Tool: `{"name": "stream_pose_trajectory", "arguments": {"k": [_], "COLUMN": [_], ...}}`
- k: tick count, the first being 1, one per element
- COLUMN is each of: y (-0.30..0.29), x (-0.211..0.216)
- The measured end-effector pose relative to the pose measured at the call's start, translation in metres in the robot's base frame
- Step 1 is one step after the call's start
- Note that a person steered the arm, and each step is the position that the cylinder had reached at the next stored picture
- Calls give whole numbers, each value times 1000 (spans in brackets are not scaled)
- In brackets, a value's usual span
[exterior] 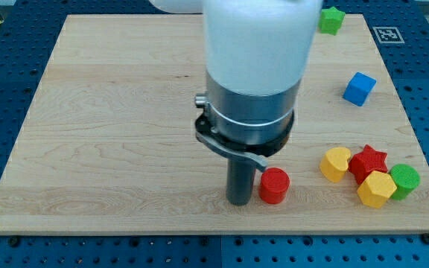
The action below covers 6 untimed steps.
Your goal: Push the red circle into the yellow heart
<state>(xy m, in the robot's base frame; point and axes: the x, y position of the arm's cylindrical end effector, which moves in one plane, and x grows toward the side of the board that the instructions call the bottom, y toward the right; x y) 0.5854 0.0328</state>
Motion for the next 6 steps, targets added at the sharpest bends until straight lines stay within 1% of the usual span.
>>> {"name": "stream_pose_trajectory", "arguments": {"k": [4,5,6], "y": [88,83,41], "x": [-18,-18,-18]}}
